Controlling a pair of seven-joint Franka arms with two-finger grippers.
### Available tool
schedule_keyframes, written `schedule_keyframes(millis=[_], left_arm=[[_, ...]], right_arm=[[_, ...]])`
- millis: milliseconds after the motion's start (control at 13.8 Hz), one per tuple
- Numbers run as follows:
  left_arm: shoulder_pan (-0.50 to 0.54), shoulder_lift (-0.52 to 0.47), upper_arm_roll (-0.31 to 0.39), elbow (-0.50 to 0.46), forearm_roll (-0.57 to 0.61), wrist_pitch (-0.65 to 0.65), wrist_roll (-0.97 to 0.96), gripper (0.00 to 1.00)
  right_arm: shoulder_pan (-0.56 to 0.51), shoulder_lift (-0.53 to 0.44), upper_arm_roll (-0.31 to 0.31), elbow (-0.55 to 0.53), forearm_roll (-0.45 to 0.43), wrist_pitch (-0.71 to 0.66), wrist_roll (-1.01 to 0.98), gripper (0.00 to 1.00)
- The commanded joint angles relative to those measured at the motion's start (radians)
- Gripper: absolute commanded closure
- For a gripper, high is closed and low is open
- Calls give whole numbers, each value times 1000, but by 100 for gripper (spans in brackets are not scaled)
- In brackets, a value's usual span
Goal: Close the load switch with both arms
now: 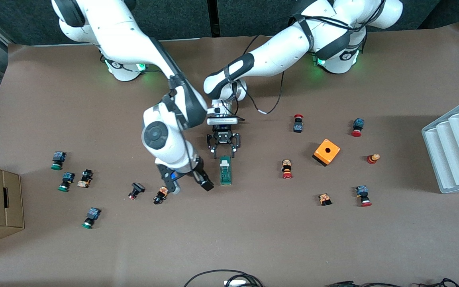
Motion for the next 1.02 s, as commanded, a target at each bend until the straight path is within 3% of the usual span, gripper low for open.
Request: schedule_keyframes(millis=[0, 218, 580, 943], left_arm=[[-16, 32, 11, 29, 28, -22, -8, 28], [-91, 33, 108, 29, 25, -21, -14, 35], [-100, 38, 114, 36, 25, -20, -14, 35], [-100, 38, 112, 36, 25, -20, -19, 36]], right_arm=[[40, 39, -13, 17, 31, 58, 112, 0], [85, 59, -13, 1, 31, 81, 178, 0], [123, 56, -13, -89, 34, 141, 203, 6], [138, 65, -11, -95, 34, 147, 243, 17]])
